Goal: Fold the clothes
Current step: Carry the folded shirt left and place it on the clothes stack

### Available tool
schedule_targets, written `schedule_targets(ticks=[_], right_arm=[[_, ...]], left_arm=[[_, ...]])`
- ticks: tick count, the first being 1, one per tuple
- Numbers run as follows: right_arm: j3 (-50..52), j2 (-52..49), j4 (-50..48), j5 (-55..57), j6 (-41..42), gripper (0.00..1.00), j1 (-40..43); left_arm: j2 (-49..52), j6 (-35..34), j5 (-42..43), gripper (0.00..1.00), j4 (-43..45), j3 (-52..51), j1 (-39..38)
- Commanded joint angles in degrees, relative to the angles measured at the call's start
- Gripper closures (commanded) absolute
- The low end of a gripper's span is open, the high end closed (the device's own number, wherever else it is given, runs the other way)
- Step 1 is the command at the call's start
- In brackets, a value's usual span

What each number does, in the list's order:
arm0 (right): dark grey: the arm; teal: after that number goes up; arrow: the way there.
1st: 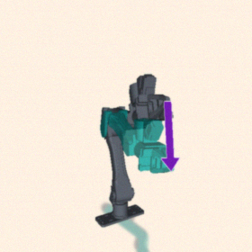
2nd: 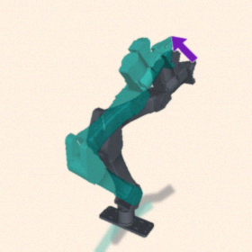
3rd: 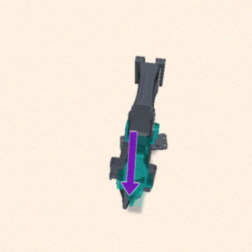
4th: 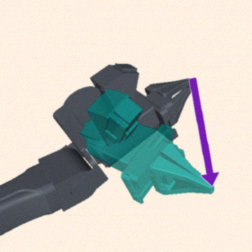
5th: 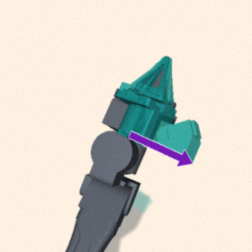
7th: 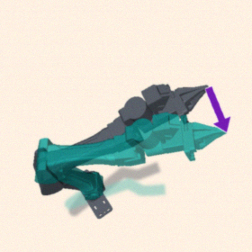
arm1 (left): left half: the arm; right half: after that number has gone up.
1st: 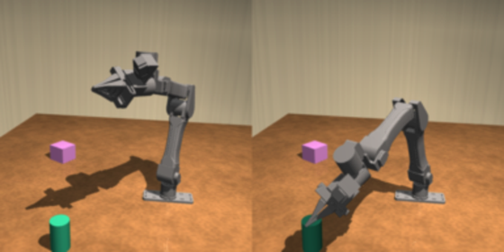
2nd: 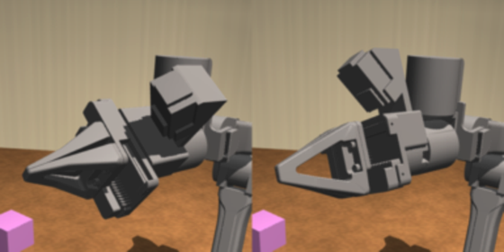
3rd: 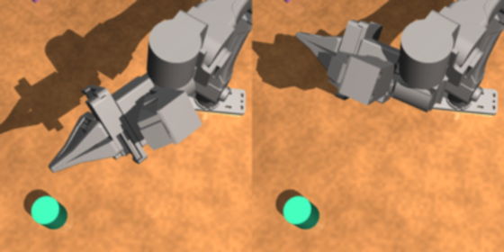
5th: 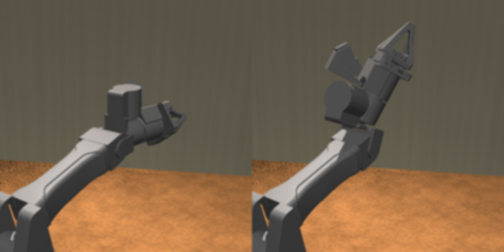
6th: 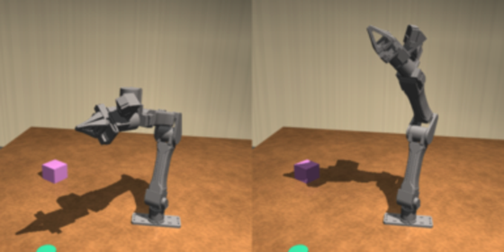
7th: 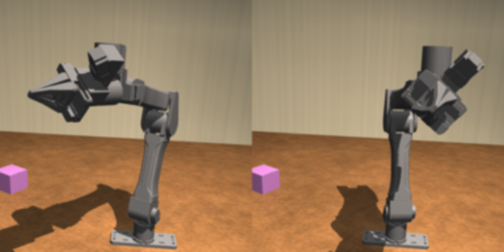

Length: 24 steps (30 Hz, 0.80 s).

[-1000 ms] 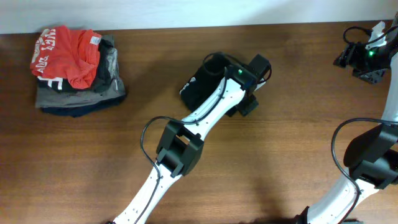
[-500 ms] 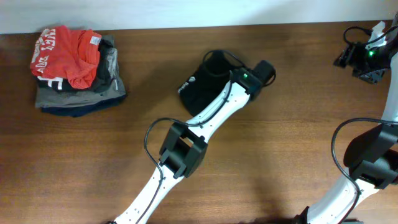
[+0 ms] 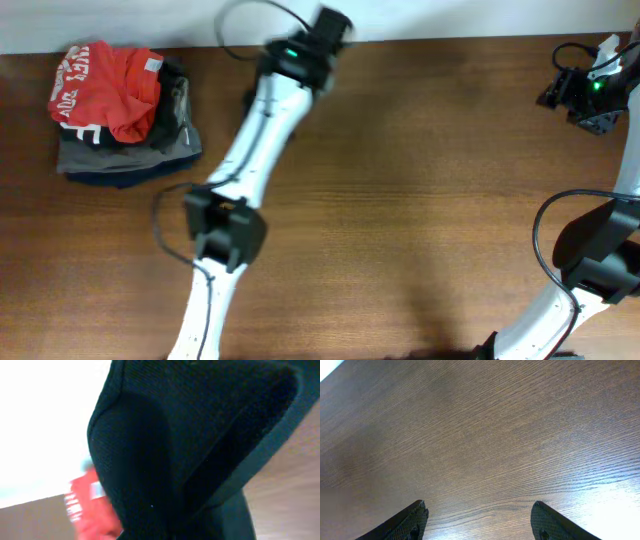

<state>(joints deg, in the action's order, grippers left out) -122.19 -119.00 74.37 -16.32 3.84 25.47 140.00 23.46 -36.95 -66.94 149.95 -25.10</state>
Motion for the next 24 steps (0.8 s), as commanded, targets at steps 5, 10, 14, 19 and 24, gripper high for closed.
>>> schedule_targets(ticks=[5,10,14,19,24], right_arm=[[-0.6,0.2,0.4,0.5,-0.6,0.29,0.0],[-0.6,-0.4,1.4,0.5,-0.6,0.29,-0.3],[-0.6,-0.7,1.8,0.5,-0.6,0.29,-1.2],[-0.6,-0.7,1.8,0.5,-0.6,0.29,-2.7],[-0.6,-0.7,1.8,0.5,-0.5,0.29,-4.7]], left_arm=[[-9.1,14.7,-7.0,1.0,6.4,2.0,9.5],[-9.4,25.9,-11.5,1.0,14.6,2.0,16.6],[-9.4,26.4,-9.1,1.0,20.9,2.0,22.0],[-9.4,26.4,-0.1,1.0,23.8,2.0,29.9],[-8.3,26.4,10.8,1.0,23.8,1.9,35.8]])
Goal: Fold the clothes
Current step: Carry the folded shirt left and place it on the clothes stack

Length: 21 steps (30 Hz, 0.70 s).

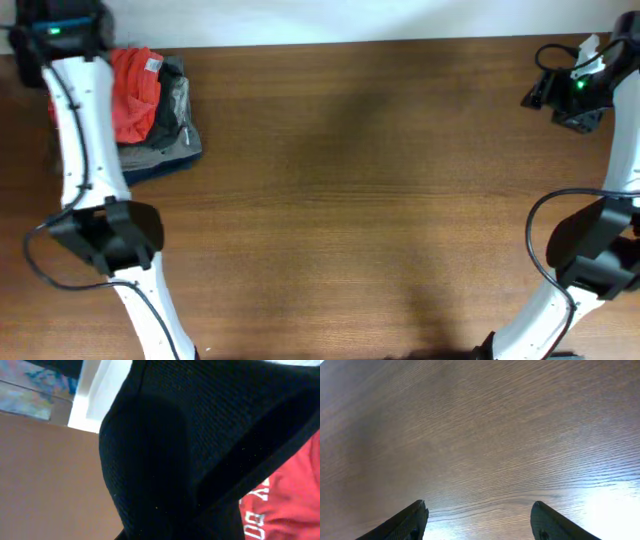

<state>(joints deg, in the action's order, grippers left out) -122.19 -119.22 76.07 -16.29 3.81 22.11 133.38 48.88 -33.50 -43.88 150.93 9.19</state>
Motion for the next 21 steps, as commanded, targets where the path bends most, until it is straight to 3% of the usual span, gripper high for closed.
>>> schedule_targets(ticks=[1,6,10,21], right_arm=[[-0.6,-0.5,0.1,0.5,-0.5,0.29,-1.5],[-0.6,-0.5,1.4,0.7,-0.5,0.29,-2.6],[-0.6,-0.5,3.8,4.0,-0.5,0.29,-2.6],[-0.6,-0.5,4.1,6.1,-0.5,0.29,-2.6]], left_arm=[[-1.3,1.0,7.7,1.0,0.7,0.9,2.1],[1.8,2.2,14.3,1.0,-2.0,0.9,4.4],[5.6,2.3,13.7,1.0,-4.0,0.9,4.5],[7.1,0.5,-2.7,1.0,-3.1,0.9,7.6]])
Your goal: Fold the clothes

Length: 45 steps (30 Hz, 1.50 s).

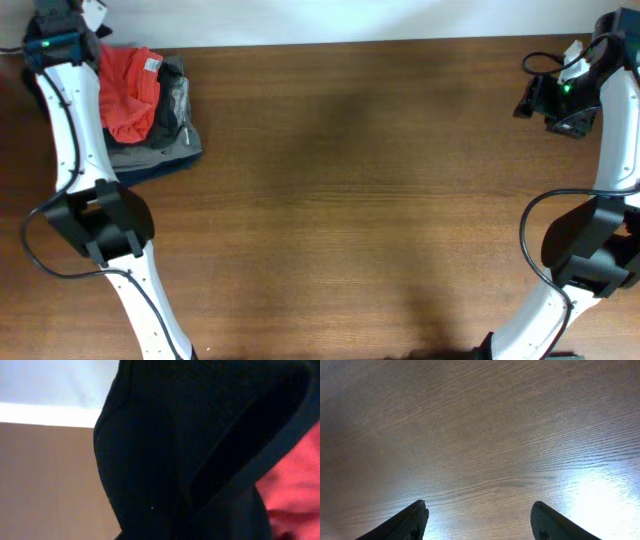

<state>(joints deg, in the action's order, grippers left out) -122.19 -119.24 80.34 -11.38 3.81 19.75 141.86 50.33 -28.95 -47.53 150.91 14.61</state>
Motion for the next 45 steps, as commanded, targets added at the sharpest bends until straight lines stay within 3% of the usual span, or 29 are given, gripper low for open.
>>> schedule_targets(ticks=[1,6,10,14,22,23,24,25,26,27,28,32,38,41,44,45], right_arm=[[-0.6,-0.5,-0.2,1.2,-0.5,0.29,-0.3],[-0.6,-0.5,-0.3,1.2,-0.5,0.29,-0.3],[-0.6,-0.5,-0.4,1.2,-0.5,0.29,-0.3],[-0.6,-0.5,-0.6,1.2,-0.5,0.29,-0.3],[-0.6,-0.5,-0.6,1.2,-0.5,0.29,-0.3],[-0.6,-0.5,-0.6,1.2,-0.5,0.29,-0.3],[-0.6,-0.5,-0.7,1.2,-0.5,0.29,-0.3],[-0.6,-0.5,-0.8,1.2,-0.5,0.29,-0.3],[-0.6,-0.5,-1.0,1.2,-0.5,0.29,-0.3],[-0.6,-0.5,-1.1,1.2,-0.5,0.29,-0.3],[-0.6,-0.5,-1.2,1.2,-0.5,0.29,-0.3],[-0.6,-0.5,-1.3,1.1,-0.5,0.29,-0.3],[-0.6,-0.5,-1.8,1.1,-1.0,0.29,-0.3],[-1.3,0.8,-1.6,0.9,-4.8,0.3,-0.8],[-4.7,4.5,0.2,0.4,-10.2,0.29,-3.1],[-5.6,5.5,0.9,0.4,-11.4,0.29,-3.7]], left_arm=[[-1.4,-1.0,-7.5,1.0,0.4,1.0,2.3],[-1.4,-1.6,-7.1,1.0,-0.3,0.9,2.3],[-1.0,-7.0,-0.1,1.0,-6.0,0.9,0.9],[1.9,-9.8,0.7,1.0,-10.5,0.9,-2.6],[8.8,-12.9,0.7,1.0,-10.9,0.9,-10.1],[9.3,-13.9,0.7,0.96,-10.9,0.9,-11.0],[10.0,-14.9,0.7,0.74,-10.9,0.9,-12.0],[10.2,-15.5,0.8,0.44,-10.9,0.9,-12.8],[10.2,-16.3,0.7,0.24,-10.8,0.9,-13.3],[10.2,-16.9,0.7,0.08,-10.6,1.0,-13.8],[10.2,-17.6,0.7,0.01,-10.6,1.0,-14.4],[10.1,-19.9,0.7,0.01,-12.1,3.6,-15.8],[10.1,-28.9,1.4,0.01,-20.0,17.1,-17.2],[10.1,-34.5,12.2,0.01,-27.4,29.2,-18.6],[4.9,-37.1,26.1,0.01,-28.2,28.9,-20.3],[4.4,-38.3,27.2,0.01,-28.2,28.9,-20.5]])
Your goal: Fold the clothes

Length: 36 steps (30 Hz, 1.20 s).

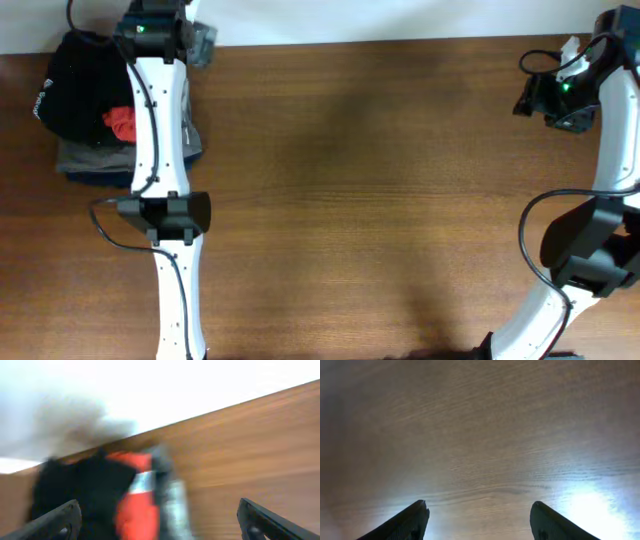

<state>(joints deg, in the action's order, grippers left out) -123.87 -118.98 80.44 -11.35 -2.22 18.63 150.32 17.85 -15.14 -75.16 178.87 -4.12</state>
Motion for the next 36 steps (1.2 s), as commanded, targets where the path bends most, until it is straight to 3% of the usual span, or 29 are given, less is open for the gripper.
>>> schedule_targets(ticks=[1,3,5,10,14,17,25,28,33,36], right_arm=[[-6.4,7.6,2.8,0.5,-7.0,0.25,-4.2],[-9.3,10.8,4.7,0.5,-7.0,0.18,-6.2],[-12.1,14.6,6.7,0.4,-6.8,0.01,-8.7],[-13.6,24.5,7.5,-2.4,-4.9,0.01,-15.8],[-13.6,29.5,7.5,-13.1,0.8,0.01,-22.9],[-13.6,30.4,7.5,-23.0,8.7,0.01,-27.8],[-13.3,30.0,10.7,-25.0,9.2,0.01,-31.7],[-13.2,29.7,8.6,-21.9,9.1,0.01,-31.7],[-10.1,34.0,-2.8,4.9,8.3,0.01,-32.6],[3.3,43.4,-15.5,17.6,8.3,0.01,-31.5]], left_arm=[[-5.7,-9.9,17.0,0.01,-0.6,1.0,-2.3],[-7.4,-12.8,21.9,0.01,-0.6,1.0,-2.6],[-8.3,-12.7,26.4,0.01,-0.6,1.0,-2.7],[-8.3,-12.7,27.8,0.01,-2.7,0.3,-2.6],[-8.3,-12.7,27.8,0.01,-5.2,0.3,-2.6],[-8.3,-12.7,27.8,0.01,-6.2,0.3,-2.6],[-8.3,-12.7,27.8,0.01,-8.1,0.3,-2.6],[-8.3,-12.7,27.8,0.01,-8.1,0.3,-2.6],[-8.3,-12.7,27.8,0.01,-8.1,0.3,-2.6],[-8.3,-12.7,27.8,0.01,-8.1,0.3,-2.6]])
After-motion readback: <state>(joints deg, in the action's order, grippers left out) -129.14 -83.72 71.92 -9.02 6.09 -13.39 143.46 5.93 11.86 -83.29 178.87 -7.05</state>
